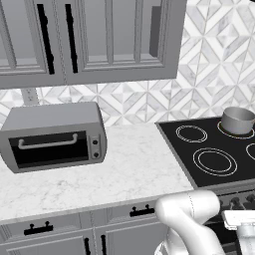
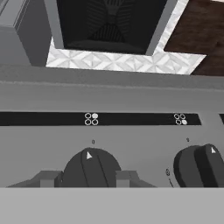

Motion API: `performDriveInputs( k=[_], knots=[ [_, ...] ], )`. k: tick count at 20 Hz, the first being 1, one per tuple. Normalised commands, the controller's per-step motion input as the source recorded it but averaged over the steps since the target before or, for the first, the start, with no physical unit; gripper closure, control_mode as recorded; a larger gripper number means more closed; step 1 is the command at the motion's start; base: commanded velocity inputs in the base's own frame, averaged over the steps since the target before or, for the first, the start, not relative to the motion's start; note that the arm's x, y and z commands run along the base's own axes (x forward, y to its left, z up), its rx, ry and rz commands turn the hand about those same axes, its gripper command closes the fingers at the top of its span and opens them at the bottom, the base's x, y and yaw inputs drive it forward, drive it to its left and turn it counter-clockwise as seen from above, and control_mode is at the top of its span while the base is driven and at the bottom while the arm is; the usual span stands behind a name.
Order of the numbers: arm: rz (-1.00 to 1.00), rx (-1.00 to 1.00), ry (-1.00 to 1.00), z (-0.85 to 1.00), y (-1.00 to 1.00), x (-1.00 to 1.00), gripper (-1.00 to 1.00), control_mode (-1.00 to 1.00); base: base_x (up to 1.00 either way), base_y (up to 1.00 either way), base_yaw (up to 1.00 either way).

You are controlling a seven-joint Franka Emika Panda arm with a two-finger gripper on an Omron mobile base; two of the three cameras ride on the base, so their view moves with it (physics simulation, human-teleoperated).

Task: Turn off the rear right burner of the stove.

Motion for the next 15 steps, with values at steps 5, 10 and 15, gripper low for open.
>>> performDriveInputs(
  k=[5, 10, 15],
  knots=[
    [-0.07, 0.24, 0.0, 0.26, -0.11, 0.0, 1.0, -1.0, 0.0, 0.0, 0.0],
    [-0.04, 0.26, 0.0, 0.2, -0.05, 0.0, 1.0, -1.0, 0.0, 0.0, 0.0],
    [-0.02, 0.22, 0.0, 0.16, -0.04, 0.0, 1.0, -1.0, 0.0, 0.0, 0.0]
  ],
)
